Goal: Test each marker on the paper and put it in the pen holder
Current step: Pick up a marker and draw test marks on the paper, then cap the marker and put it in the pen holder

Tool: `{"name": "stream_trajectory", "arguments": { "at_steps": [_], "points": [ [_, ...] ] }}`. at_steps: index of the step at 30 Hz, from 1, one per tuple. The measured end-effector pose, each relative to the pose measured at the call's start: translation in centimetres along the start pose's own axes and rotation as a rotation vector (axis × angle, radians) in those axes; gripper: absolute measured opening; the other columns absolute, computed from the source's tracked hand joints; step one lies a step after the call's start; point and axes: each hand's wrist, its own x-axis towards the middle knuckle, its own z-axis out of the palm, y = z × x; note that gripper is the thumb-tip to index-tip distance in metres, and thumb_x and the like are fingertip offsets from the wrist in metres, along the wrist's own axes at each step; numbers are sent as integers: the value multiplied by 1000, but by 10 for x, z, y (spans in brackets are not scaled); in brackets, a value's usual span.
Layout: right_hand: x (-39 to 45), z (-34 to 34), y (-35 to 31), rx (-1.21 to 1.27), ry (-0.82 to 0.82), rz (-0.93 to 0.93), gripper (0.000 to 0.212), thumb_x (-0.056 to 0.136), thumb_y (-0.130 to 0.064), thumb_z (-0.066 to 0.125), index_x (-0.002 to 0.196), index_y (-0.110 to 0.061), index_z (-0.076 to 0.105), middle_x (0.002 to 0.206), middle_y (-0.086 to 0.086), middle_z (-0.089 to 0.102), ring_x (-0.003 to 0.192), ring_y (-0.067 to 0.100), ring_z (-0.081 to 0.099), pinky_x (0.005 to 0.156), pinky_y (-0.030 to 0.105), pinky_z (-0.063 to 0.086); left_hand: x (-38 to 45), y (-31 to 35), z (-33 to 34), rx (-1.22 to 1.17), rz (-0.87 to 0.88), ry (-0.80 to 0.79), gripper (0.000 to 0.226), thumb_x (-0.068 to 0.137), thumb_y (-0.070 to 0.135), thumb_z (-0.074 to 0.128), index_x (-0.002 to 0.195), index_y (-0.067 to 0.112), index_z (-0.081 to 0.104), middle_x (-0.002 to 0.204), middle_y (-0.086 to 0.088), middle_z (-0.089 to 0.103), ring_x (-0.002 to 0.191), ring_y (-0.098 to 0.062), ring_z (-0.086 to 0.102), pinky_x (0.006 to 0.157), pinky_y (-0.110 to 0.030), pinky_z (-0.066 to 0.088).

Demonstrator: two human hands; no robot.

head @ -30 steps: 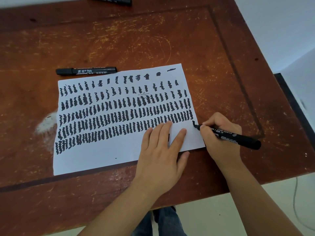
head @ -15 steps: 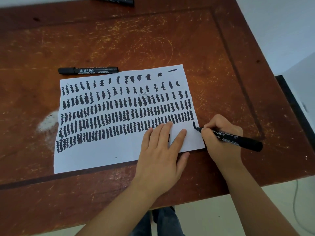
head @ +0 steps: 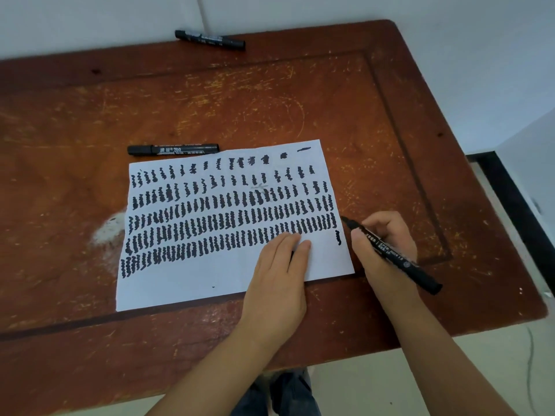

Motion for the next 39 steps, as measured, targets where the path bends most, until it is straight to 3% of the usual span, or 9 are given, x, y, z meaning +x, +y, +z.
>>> {"name": "stream_trajectory", "arguments": {
  "at_steps": [3, 6, 10, 14, 18, 26, 30, 35, 39],
  "points": [
    [-3, -5, -12, 32, -68, -102, 20, 70, -20, 64, 83, -30, 54, 82, -30, 61, 70, -8, 56, 60, 4, 43, 2, 3, -11, -126, -56, 32, 41, 79, 2, 27, 117, 7, 41, 114, -17, 56, 112, -24, 37, 103, -35, 20],
    [4, -9, -25, 86, -138, -103, 26, 72, -23, 63, 95, -32, 58, 91, -25, 65, 77, -1, 61, 67, 9, 48, 10, 5, -30, -232, -146, 84, 36, 85, 10, 34, 120, 10, 43, 108, -17, 63, 104, -17, 46, 91, -26, 39],
    [21, -6, -70, 266, -202, 120, 38, 81, 4, 51, 65, -26, 67, 56, -9, 69, 48, 4, 60, 55, 18, 48, 32, 19, -84, -306, -239, 167, 45, 90, 8, 50, 134, 12, 37, 106, 5, 58, 94, -14, 58, 75, -19, 42],
    [14, -18, -132, 325, -280, -236, 9, 65, -28, 53, 71, -30, 59, 61, -8, 68, 48, 5, 55, 49, 20, 46, 50, 36, -134, -457, -353, 303, 49, 87, 11, 57, 130, 19, 34, 94, 19, 52, 82, -4, 53, 67, -3, 40],
    [19, -23, -178, 327, -311, -458, 12, 66, -32, 49, 66, -23, 56, 53, -10, 62, 45, 2, 52, 44, 17, 41, 55, 51, -177, -571, -356, 425, 37, 78, 9, 67, 88, 32, 39, 81, 20, 57, 71, 4, 59, 62, -2, 42],
    [16, -21, -238, 481, -394, -599, 15, 62, -29, 48, 55, -20, 57, 43, -6, 55, 41, 3, 47, 43, 10, 35, 42, 61, -236, -523, -77, 504, 42, 71, 0, 72, 74, 39, 58, 72, 26, 66, 71, 10, 58, 65, -6, 45],
    [13, -19, -243, 424, -479, -639, 16, 63, -30, 49, 56, -17, 55, 43, -5, 54, 41, 3, 45, 43, 11, 34, 34, 64, -247, -399, 34, 523, 24, 67, 27, 70, 77, 45, 56, 85, 40, 60, 78, 11, 57, 66, -5, 46],
    [14, -22, -251, 433, -585, -537, 18, 61, -32, 52, 56, -16, 56, 40, 0, 54, 39, 15, 40, 38, 18, 31, 32, 69, -259, -180, 199, 407, 27, 74, 39, 53, 100, 32, 54, 80, 26, 58, 83, 20, 49, 72, -1, 41],
    [14, -23, -259, 478, -681, -494, 15, 61, -32, 52, 57, -20, 58, 39, 1, 52, 38, 10, 41, 37, 15, 31, 34, 78, -270, -176, 269, 360, 20, 78, 36, 51, 97, 30, 54, 76, 24, 52, 76, 14, 47, 69, -2, 36]
  ]
}}
